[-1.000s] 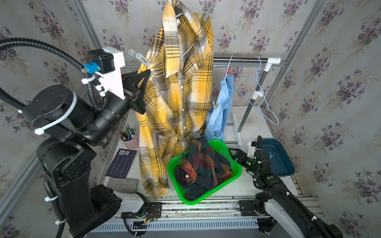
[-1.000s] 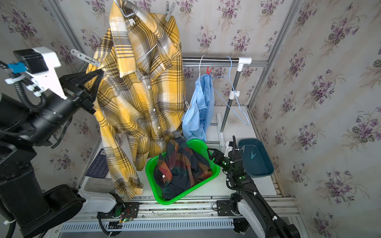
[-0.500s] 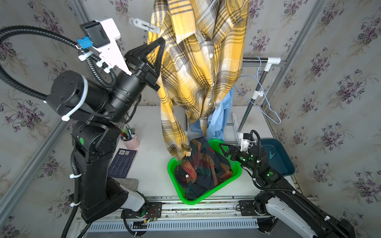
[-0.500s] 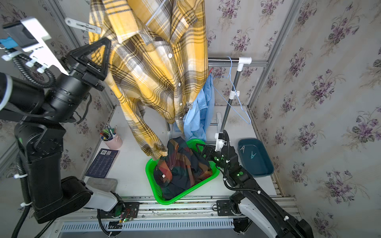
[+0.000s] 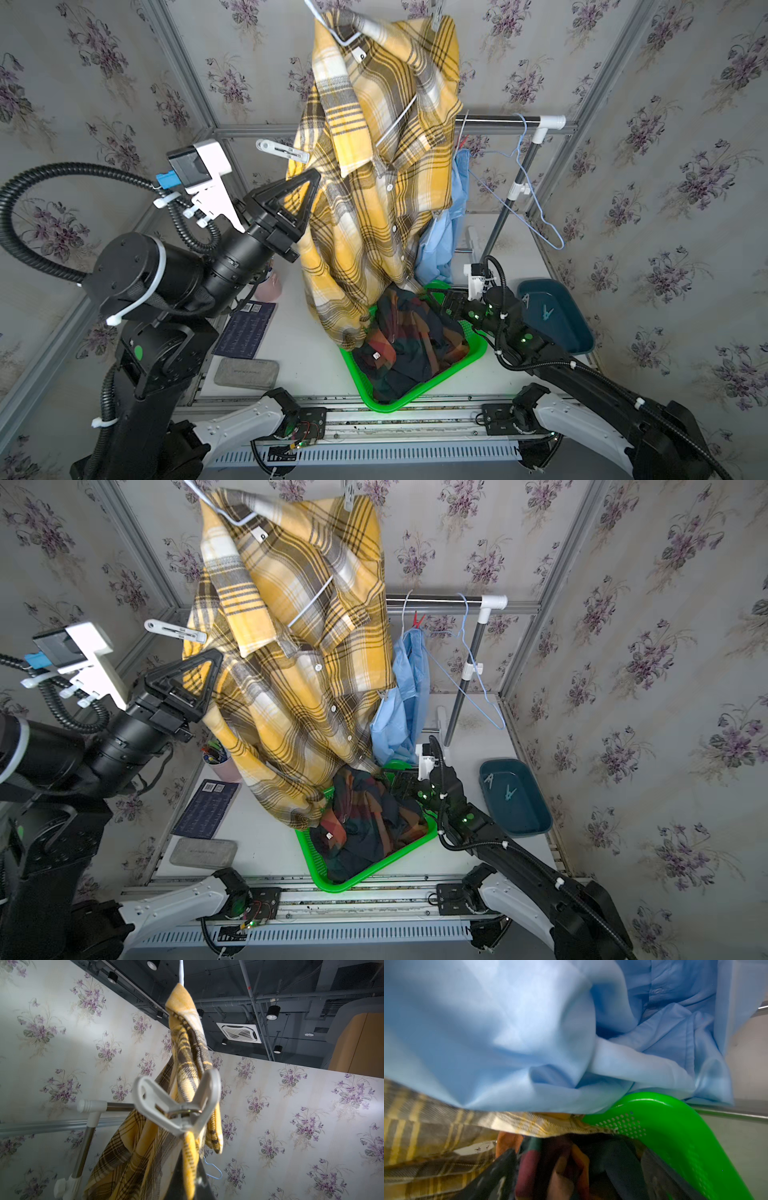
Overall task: Remove the clothespins securing long-sleeve shirts to the hanger
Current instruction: Adjust the hanger on the clothesline.
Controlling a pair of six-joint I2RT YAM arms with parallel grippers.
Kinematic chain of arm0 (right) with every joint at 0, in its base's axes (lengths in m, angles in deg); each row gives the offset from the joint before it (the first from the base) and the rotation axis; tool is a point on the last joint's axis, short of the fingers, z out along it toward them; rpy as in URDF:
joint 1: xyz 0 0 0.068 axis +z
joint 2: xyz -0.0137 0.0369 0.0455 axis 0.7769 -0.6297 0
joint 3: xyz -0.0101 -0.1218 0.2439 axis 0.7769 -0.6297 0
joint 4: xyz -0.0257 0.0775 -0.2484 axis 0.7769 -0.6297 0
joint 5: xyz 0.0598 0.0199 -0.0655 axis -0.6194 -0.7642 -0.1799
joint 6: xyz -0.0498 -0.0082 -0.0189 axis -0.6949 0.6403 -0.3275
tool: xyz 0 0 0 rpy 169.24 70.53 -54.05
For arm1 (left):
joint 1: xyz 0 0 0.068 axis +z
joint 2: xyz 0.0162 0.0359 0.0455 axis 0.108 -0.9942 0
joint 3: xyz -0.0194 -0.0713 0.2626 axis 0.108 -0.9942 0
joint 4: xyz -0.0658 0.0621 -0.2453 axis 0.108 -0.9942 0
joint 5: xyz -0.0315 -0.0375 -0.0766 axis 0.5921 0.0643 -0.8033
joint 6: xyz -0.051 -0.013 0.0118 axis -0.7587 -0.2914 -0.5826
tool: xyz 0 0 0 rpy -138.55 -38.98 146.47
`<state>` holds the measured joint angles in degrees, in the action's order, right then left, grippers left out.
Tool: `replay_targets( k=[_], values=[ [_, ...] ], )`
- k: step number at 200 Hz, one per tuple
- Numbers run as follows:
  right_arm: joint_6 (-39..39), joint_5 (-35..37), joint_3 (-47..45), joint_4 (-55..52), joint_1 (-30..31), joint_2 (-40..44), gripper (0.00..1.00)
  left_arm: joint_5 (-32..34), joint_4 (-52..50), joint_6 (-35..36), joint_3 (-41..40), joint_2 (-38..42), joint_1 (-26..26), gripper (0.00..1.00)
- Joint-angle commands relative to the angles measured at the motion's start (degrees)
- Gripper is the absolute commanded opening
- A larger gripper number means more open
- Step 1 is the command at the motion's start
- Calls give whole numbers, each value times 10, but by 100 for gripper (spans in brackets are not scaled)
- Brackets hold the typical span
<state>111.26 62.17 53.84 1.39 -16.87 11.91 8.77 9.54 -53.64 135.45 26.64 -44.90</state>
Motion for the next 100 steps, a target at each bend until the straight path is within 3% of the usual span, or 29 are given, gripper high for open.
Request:
replay_targets(
  k=[1,22,48,100],
  values=[
    [4,4,22,93,3,-47,93,8,33,-37,-64,34,-1,0],
    [-1,25,58,113,-2,-109,93,-3,21,-38,-92,56,0,0],
    [25,-10,94,174,-52,-198,93,-10,3,-33,-96,73,-1,0],
    [41,-19,232,211,-85,-365,92,-57,-3,-25,-91,82,-1,0]
  ],
)
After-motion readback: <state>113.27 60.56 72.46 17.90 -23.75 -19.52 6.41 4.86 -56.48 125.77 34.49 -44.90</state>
